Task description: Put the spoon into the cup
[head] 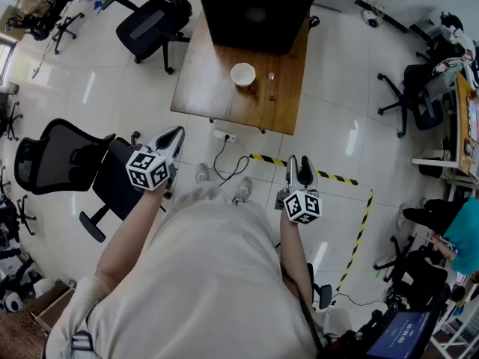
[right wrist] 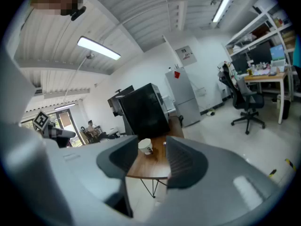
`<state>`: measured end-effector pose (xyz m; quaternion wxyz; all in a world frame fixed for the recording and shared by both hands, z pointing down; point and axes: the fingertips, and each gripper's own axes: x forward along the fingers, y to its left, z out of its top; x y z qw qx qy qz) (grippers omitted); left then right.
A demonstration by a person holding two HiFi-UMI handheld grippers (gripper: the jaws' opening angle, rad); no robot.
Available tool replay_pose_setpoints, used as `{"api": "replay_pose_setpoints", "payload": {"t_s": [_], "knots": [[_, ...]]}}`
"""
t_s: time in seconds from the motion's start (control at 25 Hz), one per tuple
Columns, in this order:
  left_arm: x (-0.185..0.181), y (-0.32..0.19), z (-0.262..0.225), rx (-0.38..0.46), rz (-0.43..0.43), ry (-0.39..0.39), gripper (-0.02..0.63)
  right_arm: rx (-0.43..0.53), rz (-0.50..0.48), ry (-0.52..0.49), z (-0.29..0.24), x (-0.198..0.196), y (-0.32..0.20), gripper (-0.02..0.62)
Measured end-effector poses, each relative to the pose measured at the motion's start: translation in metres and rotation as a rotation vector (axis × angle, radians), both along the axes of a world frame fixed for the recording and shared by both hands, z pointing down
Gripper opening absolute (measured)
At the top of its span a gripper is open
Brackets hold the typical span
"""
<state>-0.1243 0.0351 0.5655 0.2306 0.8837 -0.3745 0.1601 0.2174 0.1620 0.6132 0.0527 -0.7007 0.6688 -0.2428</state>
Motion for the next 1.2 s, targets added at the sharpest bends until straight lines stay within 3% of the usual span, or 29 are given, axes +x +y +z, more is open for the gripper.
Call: {"api": "replay_pose_setpoints", "payload": {"t_s": [0.16,0.4,0.6,0.92,1.2], "knots": [[0.008,0.017,-0.011,0.029,-0.031,-0.008,0.005,0.01,-0.028,0.003,-0.001,0.023,0.021,0.186],[-0.012,0.038,-0.026,0.067,-0.144,-0.001,0.005,0.021,-0.142,0.085,0.003,0.027,0.03,0.186],[-0.016,0.05,-0.014,0.049,-0.153,-0.009,0.003,0.046,-0.169,0.08,-0.001,0.026,0.032,0.186],[0.005,0.027,-0.002,0.041,-0.082,0.027,0.005,-0.003,-0.173,0.095,0.008,0.008,0.03,0.186],[0.014,-0.023,0.01,0.013,0.024,0.047,0.005,-0.045,-0.092,0.112,-0.001,-0.001,0.003,0.186]]}}
